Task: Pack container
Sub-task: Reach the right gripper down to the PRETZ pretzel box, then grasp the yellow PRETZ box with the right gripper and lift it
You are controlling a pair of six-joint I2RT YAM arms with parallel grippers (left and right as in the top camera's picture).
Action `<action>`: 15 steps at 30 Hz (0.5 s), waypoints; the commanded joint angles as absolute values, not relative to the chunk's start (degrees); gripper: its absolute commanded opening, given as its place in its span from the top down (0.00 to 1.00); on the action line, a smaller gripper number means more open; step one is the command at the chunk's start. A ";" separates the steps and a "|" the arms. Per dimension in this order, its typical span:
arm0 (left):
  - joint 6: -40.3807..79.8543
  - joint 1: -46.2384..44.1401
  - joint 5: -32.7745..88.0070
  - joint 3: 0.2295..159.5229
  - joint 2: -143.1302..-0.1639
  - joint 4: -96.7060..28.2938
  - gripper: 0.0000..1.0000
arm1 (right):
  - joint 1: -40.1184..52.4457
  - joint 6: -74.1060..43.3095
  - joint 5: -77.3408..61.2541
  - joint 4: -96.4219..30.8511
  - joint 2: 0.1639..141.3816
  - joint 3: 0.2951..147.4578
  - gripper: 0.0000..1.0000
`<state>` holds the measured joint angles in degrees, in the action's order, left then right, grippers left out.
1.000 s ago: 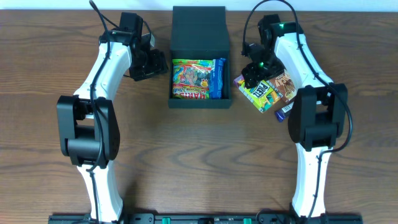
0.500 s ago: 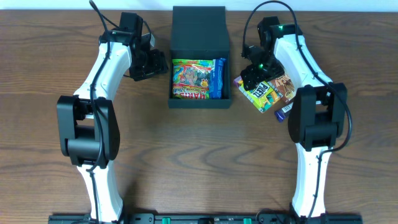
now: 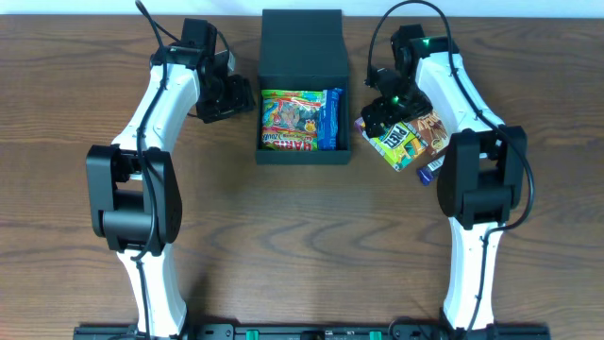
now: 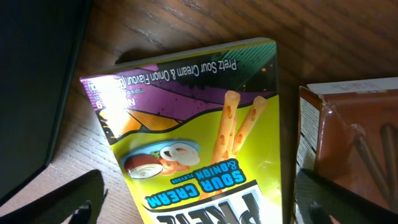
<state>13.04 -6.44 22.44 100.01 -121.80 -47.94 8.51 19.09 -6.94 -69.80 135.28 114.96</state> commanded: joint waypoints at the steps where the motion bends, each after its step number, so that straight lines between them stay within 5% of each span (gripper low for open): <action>1: 11.77 -6.24 21.85 101.10 -120.46 -47.97 0.32 | 9.08 20.05 -8.47 -69.95 135.13 113.60 0.01; 15: 11.77 -6.24 21.87 101.10 -120.46 -47.99 0.32 | 9.08 18.55 -7.53 -68.10 135.13 109.97 0.03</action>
<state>13.04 -6.44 22.44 100.01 -121.80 -47.92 8.51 19.25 -7.92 -68.23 135.28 110.21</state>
